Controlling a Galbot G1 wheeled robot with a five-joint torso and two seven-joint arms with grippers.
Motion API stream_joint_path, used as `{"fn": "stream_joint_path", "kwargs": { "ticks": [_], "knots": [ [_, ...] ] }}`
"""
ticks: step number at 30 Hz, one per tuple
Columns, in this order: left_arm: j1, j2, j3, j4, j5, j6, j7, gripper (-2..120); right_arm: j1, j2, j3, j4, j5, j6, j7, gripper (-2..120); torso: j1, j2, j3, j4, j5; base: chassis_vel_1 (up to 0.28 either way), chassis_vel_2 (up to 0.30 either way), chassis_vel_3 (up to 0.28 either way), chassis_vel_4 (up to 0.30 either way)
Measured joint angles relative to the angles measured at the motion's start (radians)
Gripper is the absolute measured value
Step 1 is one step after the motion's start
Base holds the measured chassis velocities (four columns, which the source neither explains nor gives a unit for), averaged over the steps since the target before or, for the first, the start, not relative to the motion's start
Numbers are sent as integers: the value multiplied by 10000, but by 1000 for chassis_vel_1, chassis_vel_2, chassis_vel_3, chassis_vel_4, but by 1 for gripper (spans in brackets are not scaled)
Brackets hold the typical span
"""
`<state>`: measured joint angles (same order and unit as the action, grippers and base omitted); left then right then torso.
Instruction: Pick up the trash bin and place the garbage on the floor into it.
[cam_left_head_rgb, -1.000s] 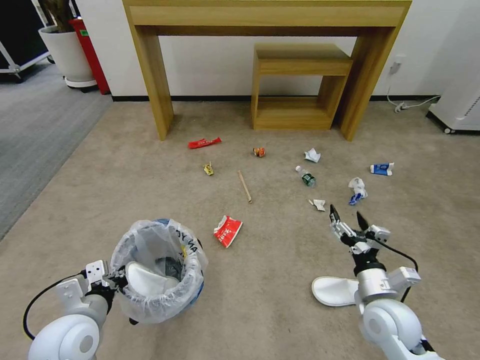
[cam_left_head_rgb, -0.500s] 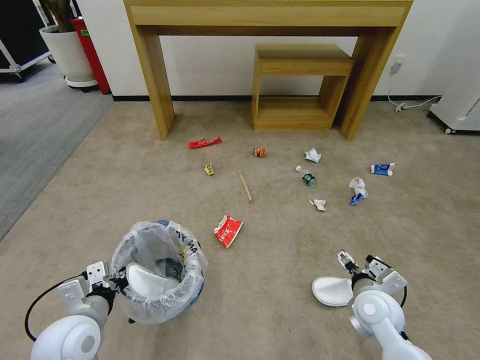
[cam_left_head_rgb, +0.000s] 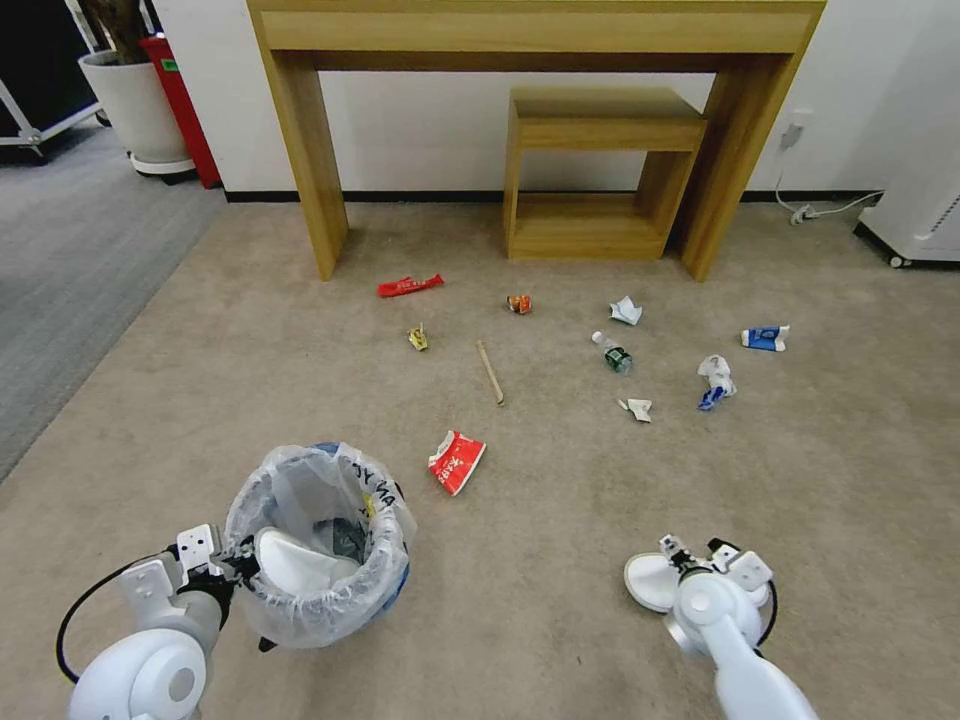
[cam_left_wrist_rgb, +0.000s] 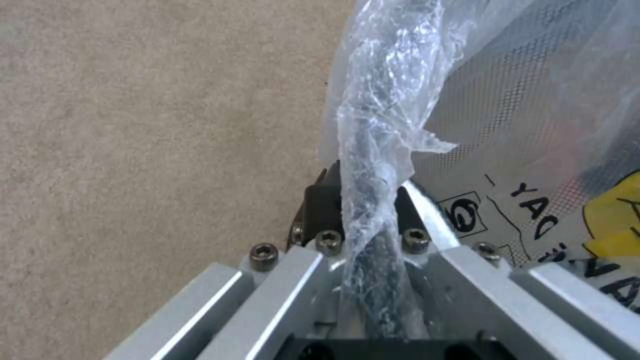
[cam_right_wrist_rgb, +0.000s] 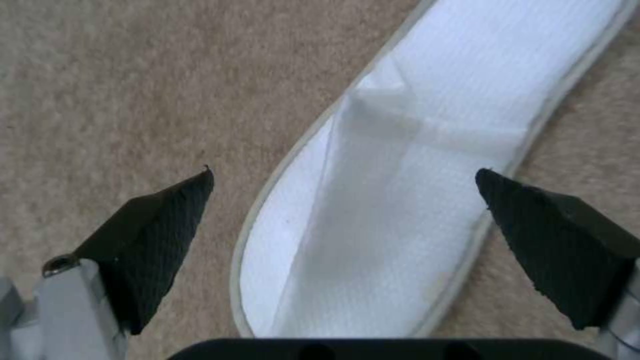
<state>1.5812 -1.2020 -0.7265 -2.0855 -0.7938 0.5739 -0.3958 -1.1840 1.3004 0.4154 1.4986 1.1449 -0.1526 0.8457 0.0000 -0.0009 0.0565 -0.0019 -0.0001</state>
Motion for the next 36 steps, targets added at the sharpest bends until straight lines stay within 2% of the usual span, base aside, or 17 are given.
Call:
{"fn": "stream_joint_path", "kwargs": {
  "ticks": [5, 7, 8, 10, 12, 14, 15, 19, 20, 23, 27, 31, 36],
  "knots": [
    [-26, 9, -1, 62, 0, -36, 7, 1, 235, 110, -58, -446, -129, 87, -90, 97, 0, 0, 0, -1, -1, 0, 0, 0, 0],
    [-43, 8, 15, 96, 4, -57, 13, 1, 301, 139, -90, -645, -204, 132, -157, 89, 0, 0, 0, -1, 0, 0, 0, 0, 0],
    [-43, 8, 15, 96, 4, -57, 13, 1, 301, 139, -90, -645, -204, 132, -157, 89, 0, 0, 0, -1, 0, 0, 0, 0, 0],
    [-73, -1, 49, 130, 19, -66, 15, 1, 343, 170, -102, -798, -315, 191, -206, 78, 0, 0, 0, -1, 0, 0, 0, 0, 0],
    [-83, -12, 69, 140, 32, -69, 17, 1, 348, 177, -103, -840, -334, 200, -223, 75, 0, 0, 0, -1, 0, 0, 0, 0, 0],
    [-89, -61, 134, 161, 83, -90, 31, 1, 343, 185, -113, -949, -411, 229, -307, 63, 0, 0, 0, -1, 0, 0, 0, 0, 0],
    [-89, -61, 134, 161, 83, -90, 31, 1, 343, 185, -113, -949, -411, 229, -307, 63, 0, 0, 0, -1, 0, 0, 0, 0, 0],
    [-83, -100, 203, 167, 138, -116, 66, 1, 317, 244, -147, -1095, -595, 284, -411, 44, 0, 0, 0, -1, 0, 0, 0, 0, 0],
    [-83, -100, 203, 167, 138, -116, 66, 1, 317, 244, -147, -1095, -595, 284, -411, 44, 0, 0, 0, -1, 0, 0, 0, 0, 0],
    [-44, -100, 204, 125, 139, -138, 72, 1, 264, 266, -186, -1150, -703, 302, -487, 30, 0, 0, 0, -1, 1, 0, 0, 0, 0],
    [-1, -103, 208, 91, 150, -172, 88, 1, 229, 269, -222, -1195, -785, 314, -558, 21, 0, 0, 0, -2, 1, 0, 0, 0, 0],
    [49, -119, 211, 57, 171, -217, 106, 1, 192, 260, -247, -1218, -828, 317, -681, 3, 0, 0, 0, -1, 1, 0, 0, 0, 0],
    [46, -67, 182, 47, 157, -217, 110, 1, 42, 173, -185, -1038, -862, 381, -936, 0, 0, 0, 0, -1, 3, 0, 0, 0, 0]
  ]
}}
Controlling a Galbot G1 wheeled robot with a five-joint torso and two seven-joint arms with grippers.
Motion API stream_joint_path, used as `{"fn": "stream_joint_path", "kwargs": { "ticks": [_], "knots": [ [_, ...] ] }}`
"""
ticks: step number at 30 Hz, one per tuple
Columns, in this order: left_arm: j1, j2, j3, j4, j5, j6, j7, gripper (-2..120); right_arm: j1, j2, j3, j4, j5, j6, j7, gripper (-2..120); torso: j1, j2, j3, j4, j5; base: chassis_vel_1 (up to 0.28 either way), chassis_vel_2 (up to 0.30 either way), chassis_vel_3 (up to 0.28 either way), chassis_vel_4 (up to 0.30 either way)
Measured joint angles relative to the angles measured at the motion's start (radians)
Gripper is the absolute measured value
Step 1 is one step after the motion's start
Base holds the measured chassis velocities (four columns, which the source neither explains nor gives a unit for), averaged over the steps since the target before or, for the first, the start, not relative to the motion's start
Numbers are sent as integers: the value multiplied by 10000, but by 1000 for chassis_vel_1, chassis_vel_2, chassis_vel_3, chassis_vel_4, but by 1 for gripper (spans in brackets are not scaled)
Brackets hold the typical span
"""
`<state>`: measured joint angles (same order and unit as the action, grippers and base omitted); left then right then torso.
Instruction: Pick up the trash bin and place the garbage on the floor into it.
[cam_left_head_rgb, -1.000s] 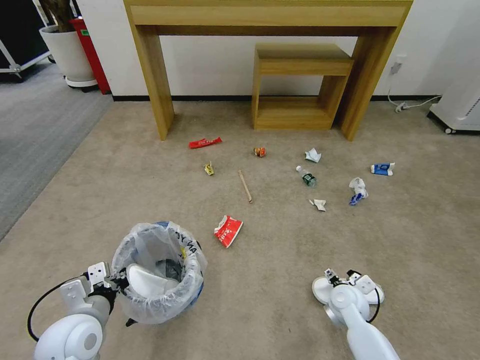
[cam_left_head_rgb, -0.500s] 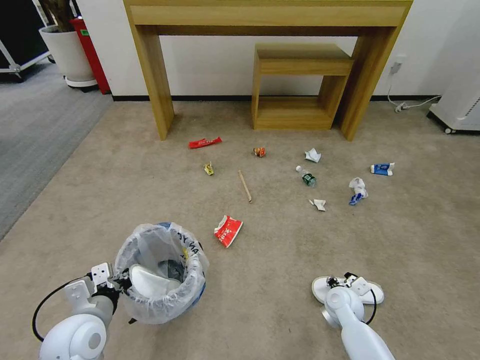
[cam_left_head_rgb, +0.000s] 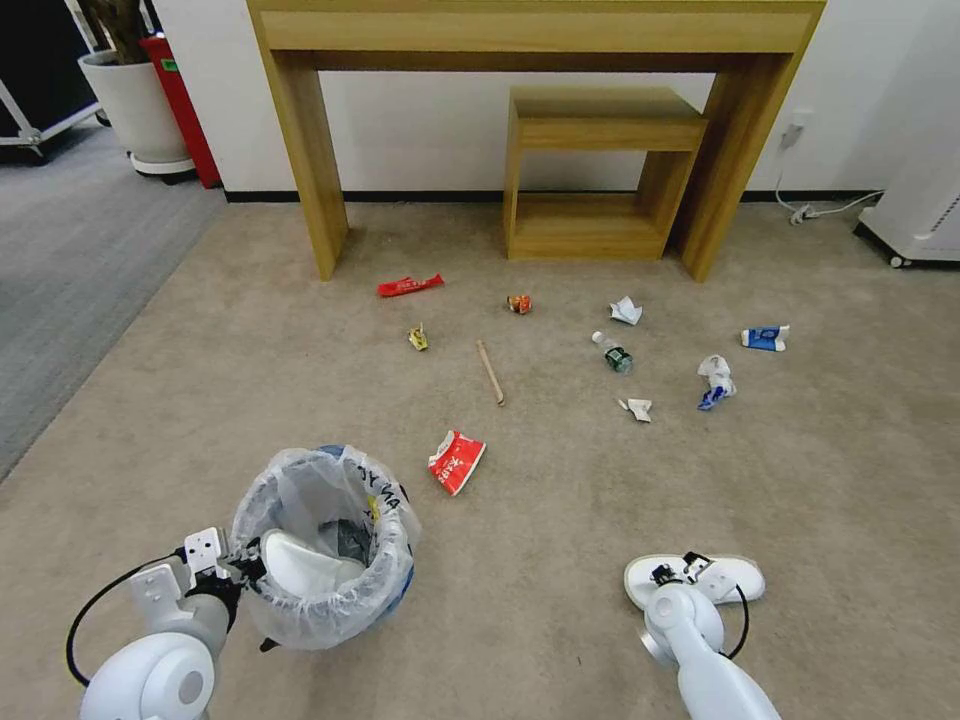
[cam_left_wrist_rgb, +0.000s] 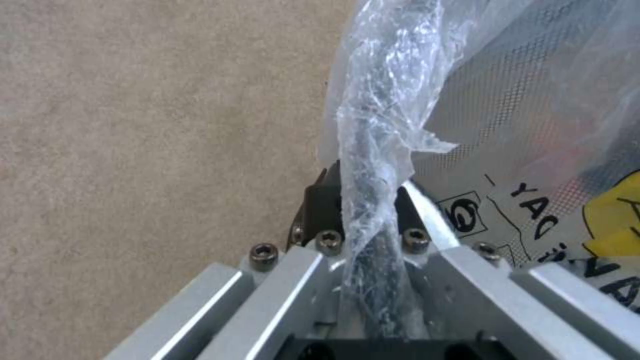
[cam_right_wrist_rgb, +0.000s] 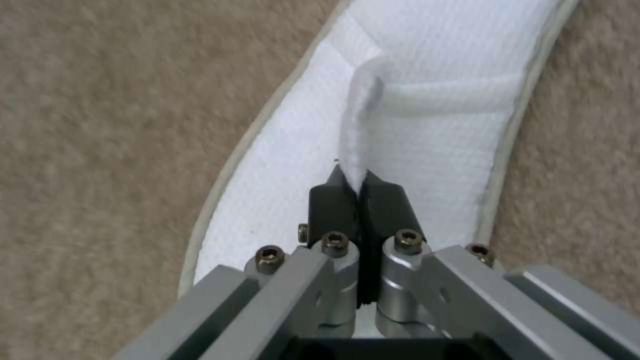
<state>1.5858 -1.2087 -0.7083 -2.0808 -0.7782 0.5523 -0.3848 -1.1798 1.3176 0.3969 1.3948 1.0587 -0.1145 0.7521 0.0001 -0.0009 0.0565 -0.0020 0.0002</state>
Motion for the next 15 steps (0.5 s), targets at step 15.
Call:
{"fn": "stream_joint_path", "kwargs": {
  "ticks": [15],
  "knots": [
    [119, 121, -65, -287, -75, 90, 4, 1, -980, -2059, 351, 4982, -345, 1043, -2165, 0, 0, 0, -1, -1, -3, 0, 0, 0, 0]
  ]
}}
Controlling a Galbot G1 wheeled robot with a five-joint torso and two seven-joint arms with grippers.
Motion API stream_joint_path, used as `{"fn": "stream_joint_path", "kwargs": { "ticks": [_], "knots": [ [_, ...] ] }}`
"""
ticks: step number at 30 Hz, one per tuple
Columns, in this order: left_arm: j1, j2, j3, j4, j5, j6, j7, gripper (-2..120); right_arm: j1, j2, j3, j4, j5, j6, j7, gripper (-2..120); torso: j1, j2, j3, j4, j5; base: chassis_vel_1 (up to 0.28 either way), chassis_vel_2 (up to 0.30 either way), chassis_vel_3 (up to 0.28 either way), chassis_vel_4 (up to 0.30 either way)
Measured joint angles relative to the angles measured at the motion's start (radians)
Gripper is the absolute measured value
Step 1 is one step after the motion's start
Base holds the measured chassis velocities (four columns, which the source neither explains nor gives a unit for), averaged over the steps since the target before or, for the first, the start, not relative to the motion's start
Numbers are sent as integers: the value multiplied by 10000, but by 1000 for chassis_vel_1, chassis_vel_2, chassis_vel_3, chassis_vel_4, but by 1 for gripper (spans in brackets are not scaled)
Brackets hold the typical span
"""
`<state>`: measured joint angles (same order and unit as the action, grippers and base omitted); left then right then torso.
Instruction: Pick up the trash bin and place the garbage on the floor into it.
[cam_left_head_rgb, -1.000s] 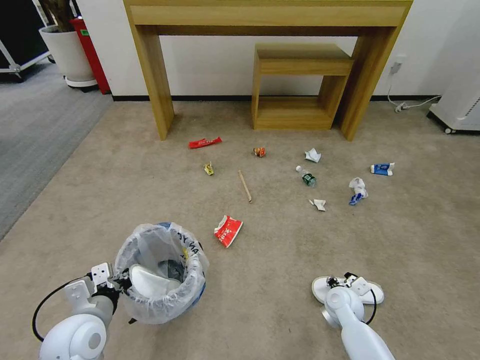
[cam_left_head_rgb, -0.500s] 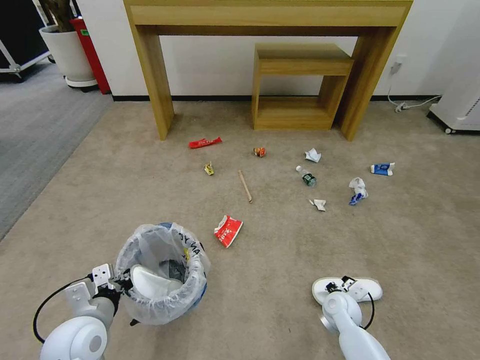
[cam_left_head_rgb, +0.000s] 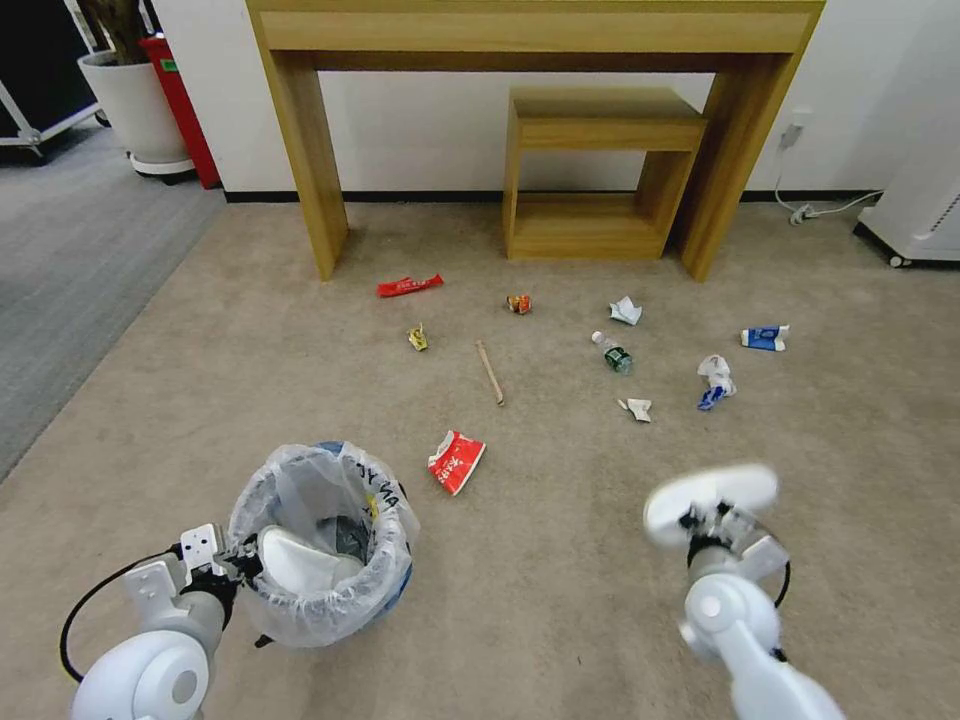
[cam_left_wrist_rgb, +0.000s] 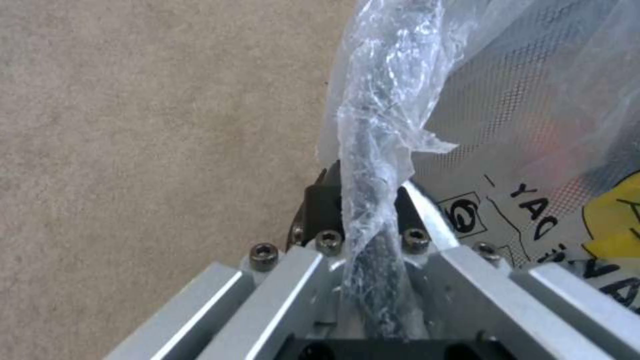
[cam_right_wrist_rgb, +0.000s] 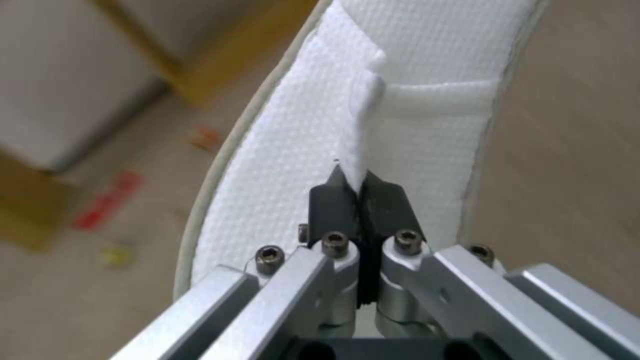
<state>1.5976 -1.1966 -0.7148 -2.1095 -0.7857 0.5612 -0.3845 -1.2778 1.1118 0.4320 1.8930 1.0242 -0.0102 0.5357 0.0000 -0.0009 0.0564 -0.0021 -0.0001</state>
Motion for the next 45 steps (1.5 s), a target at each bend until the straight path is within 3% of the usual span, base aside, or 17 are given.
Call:
{"fn": "stream_joint_path", "kwargs": {
  "ticks": [6, 7, 11, 19, 22, 31, 39, 45],
  "knots": [
    [102, 30, -14, -283, -40, 119, -4, 1, 925, -1726, -909, 2675, 321, 330, -793, 0, 0, 0, 0, 1, 1, 0, 0, 0, 0],
    [102, 30, -14, -283, -40, 119, -4, 1, 925, -1726, -909, 2675, 321, 330, -793, 0, 0, 0, 0, 1, 1, 0, 0, 0, 0],
    [192, -23, -8, -485, -40, 170, -11, 1, 2173, -2974, -1959, 3688, 807, 1027, -1888, 0, 0, 0, 0, 2, 2, 0, 0, 0, 0],
    [121, -96, 60, -557, -42, 227, -45, 1, 3516, -4368, -3442, 3704, 928, 2173, -3752, 0, 0, 0, 0, 3, 0, 0, 0, 0, 0],
    [-134, -19, 290, -424, -150, 318, -65, 1, 3921, -4991, -4367, 3367, 277, 3050, -5361, 0, 0, 0, 0, -4, 0, 0, 0, 0, 0],
    [-78, -42, 233, -669, -226, 385, -80, 1, 5975, -4512, -6842, 2053, -1196, 3992, -7214, 0, 0, 0, 1, 2, 0, 0, 0, 0, 0],
    [-64, -188, 274, -773, -228, 426, -83, 1, 7337, -4008, -8793, 752, -1995, 4310, -7767, 0, 0, 0, 1, 1, -1, 0, 0, 0, 0],
    [-65, -243, 247, -848, -244, 430, -83, 1, 8469, -2968, -10750, -566, -2700, 4751, -7967, 0, 0, 0, 1, 1, 0, 0, 0, 0, 0]
  ]
}}
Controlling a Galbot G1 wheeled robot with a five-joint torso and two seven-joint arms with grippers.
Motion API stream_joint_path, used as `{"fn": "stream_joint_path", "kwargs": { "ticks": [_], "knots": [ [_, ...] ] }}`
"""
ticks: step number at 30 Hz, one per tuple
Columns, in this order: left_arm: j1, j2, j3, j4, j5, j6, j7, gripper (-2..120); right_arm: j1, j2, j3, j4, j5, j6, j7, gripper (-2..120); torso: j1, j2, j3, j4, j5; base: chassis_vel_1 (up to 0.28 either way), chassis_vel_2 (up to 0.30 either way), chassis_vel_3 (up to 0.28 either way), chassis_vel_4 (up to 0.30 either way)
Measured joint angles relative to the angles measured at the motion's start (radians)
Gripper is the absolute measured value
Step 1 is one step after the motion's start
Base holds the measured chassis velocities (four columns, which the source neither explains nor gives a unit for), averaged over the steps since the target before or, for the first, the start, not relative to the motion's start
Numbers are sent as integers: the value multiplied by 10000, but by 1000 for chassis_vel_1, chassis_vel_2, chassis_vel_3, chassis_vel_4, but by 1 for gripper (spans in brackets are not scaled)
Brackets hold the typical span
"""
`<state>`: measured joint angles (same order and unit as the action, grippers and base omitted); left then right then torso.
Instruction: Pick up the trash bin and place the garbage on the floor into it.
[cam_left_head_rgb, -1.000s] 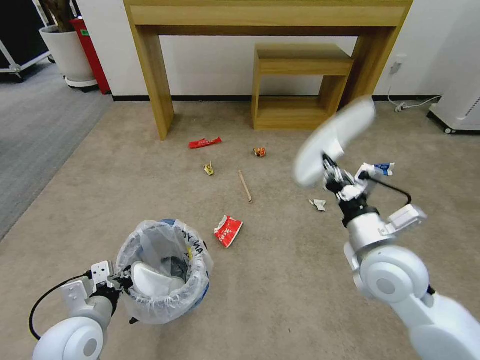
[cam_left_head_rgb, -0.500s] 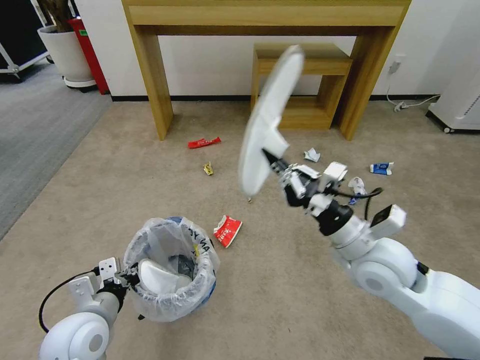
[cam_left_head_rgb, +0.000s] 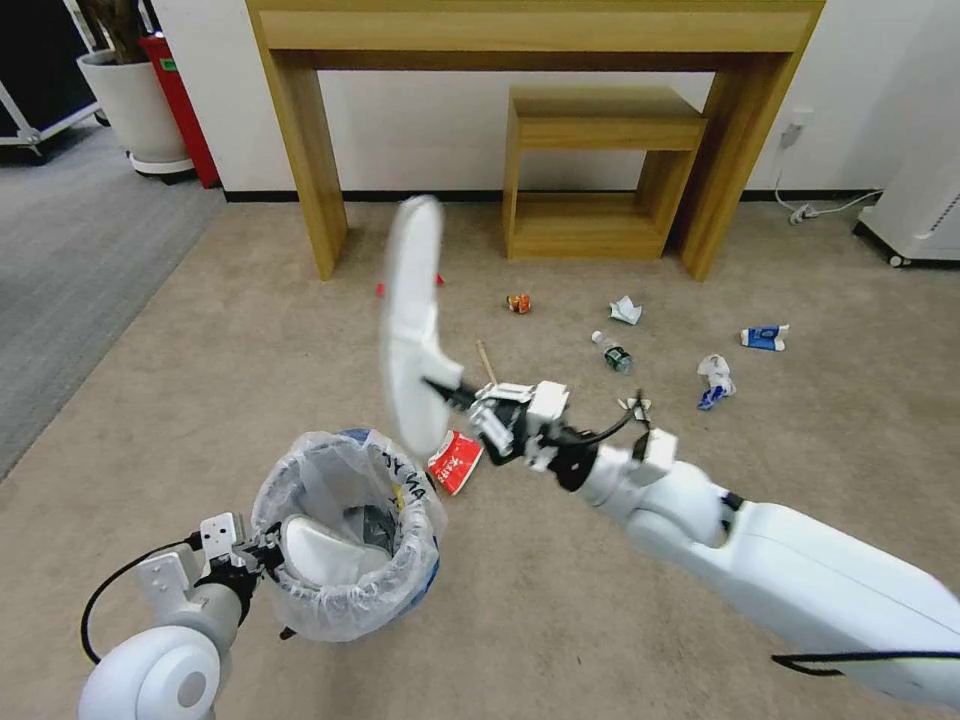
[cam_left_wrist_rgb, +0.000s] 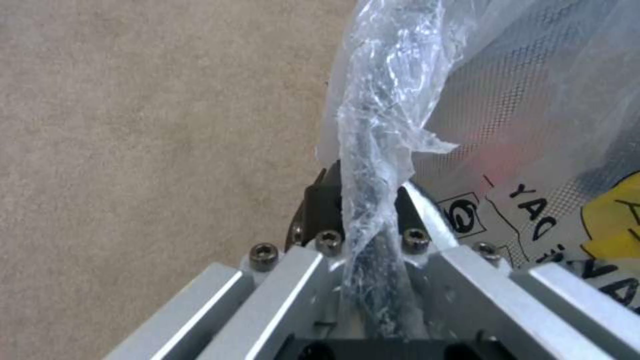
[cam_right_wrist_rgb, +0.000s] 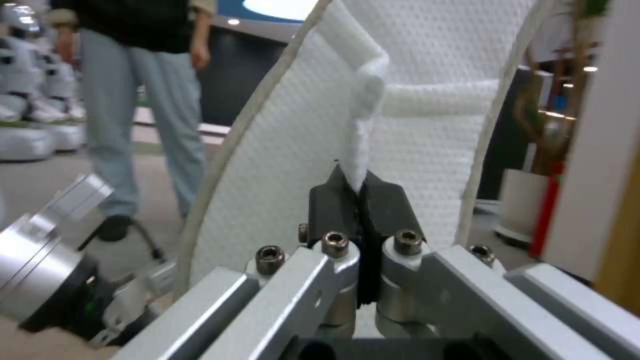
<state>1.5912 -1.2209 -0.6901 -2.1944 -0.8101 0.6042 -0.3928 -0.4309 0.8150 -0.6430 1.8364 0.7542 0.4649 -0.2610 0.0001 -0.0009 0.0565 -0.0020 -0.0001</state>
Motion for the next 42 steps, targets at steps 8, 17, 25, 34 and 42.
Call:
{"fn": "stream_joint_path", "kwargs": {
  "ticks": [8, 17, 25, 34, 42],
  "knots": [
    [-20, -18, -109, -55, -97, 0, 0, 1, 989, 1040, -1421, -1250, -408, 253, -3, 0, 0, 0, 0, 1, 0, 0, 0, 0, 0],
    [-36, -34, -163, -112, -196, 0, 1, 1, 1531, 1680, -2075, -2501, -888, 422, -180, 0, 0, 0, 0, 0, 0, 0, 0, 0, 0],
    [-31, 19, -229, -179, -296, 0, 0, 1, 1405, 2358, -2534, -3462, -1202, 616, -212, 0, 0, 0, 0, 0, 1, 0, 0, 0, 0],
    [9, 39, -268, -228, -350, 0, -9, 1, 1328, 3083, -2729, -4131, -1516, 690, -201, 0, 0, 0, 0, 0, 0, 0, 0, 0, 0],
    [41, 94, -321, -240, -405, 5, -26, 1, 1118, 3109, -2768, -4319, -1735, 666, -89, 0, 0, 0, 0, 0, 1, 0, 0, 0, 0]
  ]
}}
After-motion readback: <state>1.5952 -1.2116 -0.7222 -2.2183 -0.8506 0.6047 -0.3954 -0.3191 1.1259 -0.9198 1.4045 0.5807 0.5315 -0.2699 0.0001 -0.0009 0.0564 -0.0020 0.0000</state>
